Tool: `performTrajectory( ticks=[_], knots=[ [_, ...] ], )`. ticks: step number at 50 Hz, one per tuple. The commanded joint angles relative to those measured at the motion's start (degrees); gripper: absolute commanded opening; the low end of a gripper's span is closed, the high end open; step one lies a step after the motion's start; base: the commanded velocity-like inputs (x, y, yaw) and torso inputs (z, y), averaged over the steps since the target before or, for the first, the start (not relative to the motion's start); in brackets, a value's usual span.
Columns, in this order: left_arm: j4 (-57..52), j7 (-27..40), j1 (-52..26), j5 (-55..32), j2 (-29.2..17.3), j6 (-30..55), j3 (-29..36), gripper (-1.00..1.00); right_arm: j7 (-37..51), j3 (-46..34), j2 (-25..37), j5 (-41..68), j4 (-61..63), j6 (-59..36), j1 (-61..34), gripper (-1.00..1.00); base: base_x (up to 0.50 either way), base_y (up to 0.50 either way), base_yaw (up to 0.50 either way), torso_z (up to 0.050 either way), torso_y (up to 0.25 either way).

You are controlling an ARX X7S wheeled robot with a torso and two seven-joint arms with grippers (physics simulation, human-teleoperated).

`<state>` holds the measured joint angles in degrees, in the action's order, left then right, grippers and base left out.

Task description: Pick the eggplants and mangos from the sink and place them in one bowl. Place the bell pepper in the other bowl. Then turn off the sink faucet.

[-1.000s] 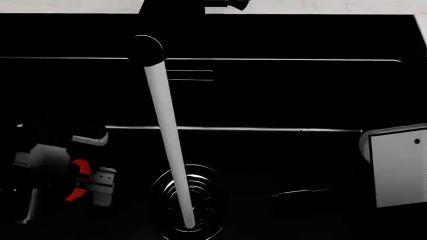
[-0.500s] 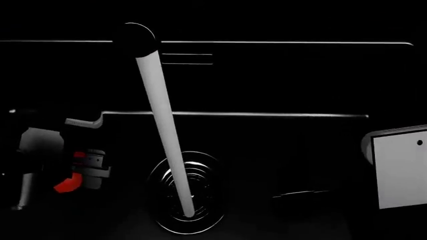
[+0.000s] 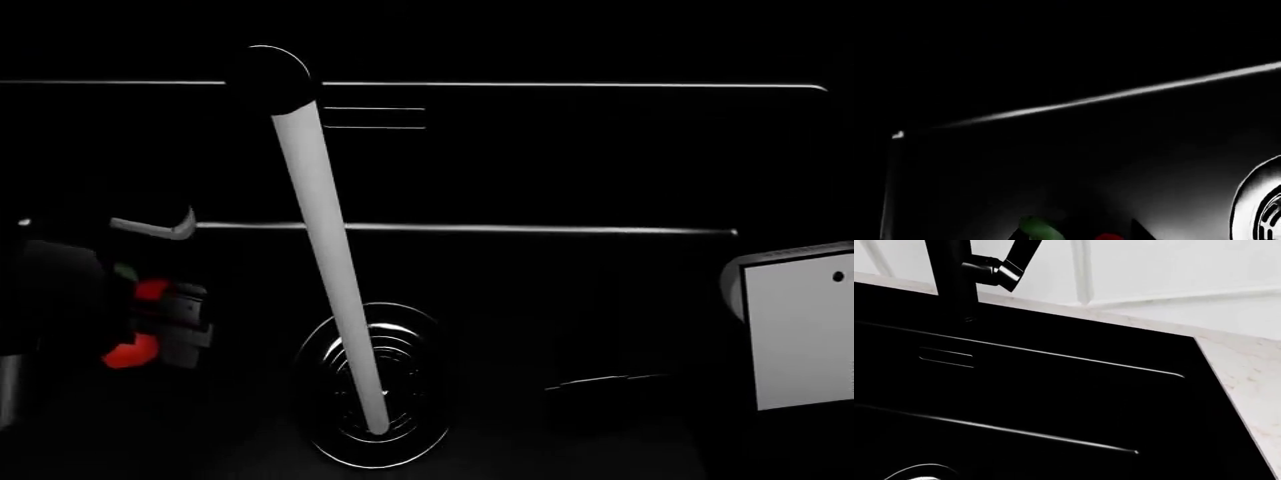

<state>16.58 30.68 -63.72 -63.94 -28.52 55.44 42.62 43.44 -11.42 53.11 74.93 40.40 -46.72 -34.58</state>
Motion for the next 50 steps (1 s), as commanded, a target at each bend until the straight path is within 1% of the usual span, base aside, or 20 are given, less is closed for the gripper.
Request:
performTrajectory(
  ticks=[1,8,12,27,42,50],
  knots=[
    [-10.41,2.68,0.73,-5.09,-3.09,0.93,-2.85,-1.00,-0.47,0.07,-0.45,-0.49,-0.10,0.13,0.15,1.00,0.00,0.00,0.00,0.000,0.000],
    [-13.80,2.94,1.23,-6.03,-4.38,0.41,-3.77,-1.00,-0.24,-0.15,-0.37,0.11,-0.62,-0.35,-0.27,1.00,0.00,0.00,0.00,0.004,0.132],
    [-14.42,3.23,1.41,-6.34,-4.78,0.28,-4.12,-1.00,-0.01,-0.59,-0.51,1.01,-1.14,-1.27,-1.89,1.00,0.00,0.00,0.00,0.009,0.155],
    [-18.04,4.32,1.20,-8.17,-6.75,0.59,-5.60,-1.00,0.24,-1.20,-0.89,1.18,-1.81,-1.82,-3.07,1.00,0.00,0.00,0.00,0.009,0.155],
    [-17.88,3.98,0.01,-9.27,-6.60,0.26,-6.68,-1.00,1.29,-1.93,-0.89,2.63,-2.51,-3.55,-5.95,1.00,0.00,0.00,0.00,0.010,0.156],
    [-18.86,3.41,0.43,-8.87,-7.33,-0.34,-6.65,-1.00,1.45,-2.42,-1.28,2.48,-2.74,-3.79,-6.36,1.00,0.00,0.00,0.00,0.010,0.156]
  ],
)
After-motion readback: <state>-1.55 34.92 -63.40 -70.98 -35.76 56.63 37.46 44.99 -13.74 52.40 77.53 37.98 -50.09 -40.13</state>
